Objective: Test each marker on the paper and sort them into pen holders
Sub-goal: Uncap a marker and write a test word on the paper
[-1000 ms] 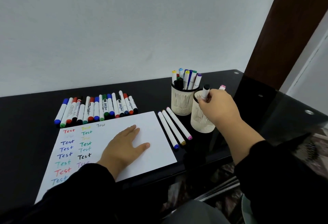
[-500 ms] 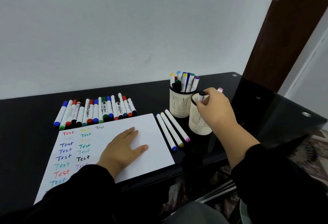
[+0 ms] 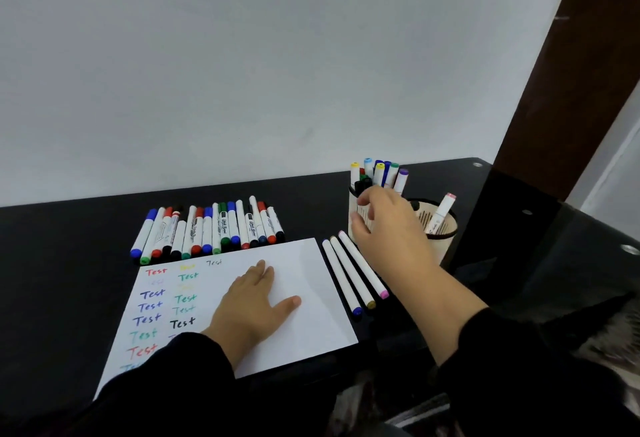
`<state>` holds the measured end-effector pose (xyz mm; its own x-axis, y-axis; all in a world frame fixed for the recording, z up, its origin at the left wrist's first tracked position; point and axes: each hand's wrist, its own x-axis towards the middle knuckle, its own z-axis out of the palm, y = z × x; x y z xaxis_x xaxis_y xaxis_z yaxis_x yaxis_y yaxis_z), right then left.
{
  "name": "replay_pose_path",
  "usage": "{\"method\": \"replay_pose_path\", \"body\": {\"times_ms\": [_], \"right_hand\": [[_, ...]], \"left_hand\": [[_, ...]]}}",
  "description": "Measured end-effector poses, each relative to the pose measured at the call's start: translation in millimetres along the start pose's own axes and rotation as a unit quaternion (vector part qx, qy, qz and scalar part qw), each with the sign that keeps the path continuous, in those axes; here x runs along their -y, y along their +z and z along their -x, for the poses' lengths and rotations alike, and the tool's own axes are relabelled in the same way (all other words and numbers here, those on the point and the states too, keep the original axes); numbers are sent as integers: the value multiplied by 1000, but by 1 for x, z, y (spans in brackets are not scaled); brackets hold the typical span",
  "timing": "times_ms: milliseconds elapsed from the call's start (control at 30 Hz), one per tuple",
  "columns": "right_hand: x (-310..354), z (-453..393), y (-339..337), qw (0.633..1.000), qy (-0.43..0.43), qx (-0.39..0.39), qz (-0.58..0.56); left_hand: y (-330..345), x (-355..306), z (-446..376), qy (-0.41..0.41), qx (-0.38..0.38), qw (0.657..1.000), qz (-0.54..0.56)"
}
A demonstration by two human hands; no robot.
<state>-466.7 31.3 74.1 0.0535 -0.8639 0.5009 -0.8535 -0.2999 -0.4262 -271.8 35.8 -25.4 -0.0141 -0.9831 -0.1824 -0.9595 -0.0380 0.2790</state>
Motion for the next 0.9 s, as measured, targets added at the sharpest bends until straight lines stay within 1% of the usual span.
{"method": "replay_pose_path", "body": {"times_ms": [233, 400, 600, 733, 900], "right_hand": [[12, -20, 67, 995, -29, 96, 12], [20, -49, 116, 983, -5, 184, 20], [23, -86, 162, 965, 55, 255, 21], [22, -101, 184, 946, 94, 307, 39], [24, -111, 191, 927, 133, 346, 65]], "left_hand": [[-16, 31, -13, -9, -16, 1000, -7], [-23, 63, -20, 0, -18, 1000, -3], [-20, 75, -21, 23, -39, 999, 20], [-17, 78, -22, 29, -51, 998, 31], [-16, 80, -23, 28, -55, 997, 34]]}}
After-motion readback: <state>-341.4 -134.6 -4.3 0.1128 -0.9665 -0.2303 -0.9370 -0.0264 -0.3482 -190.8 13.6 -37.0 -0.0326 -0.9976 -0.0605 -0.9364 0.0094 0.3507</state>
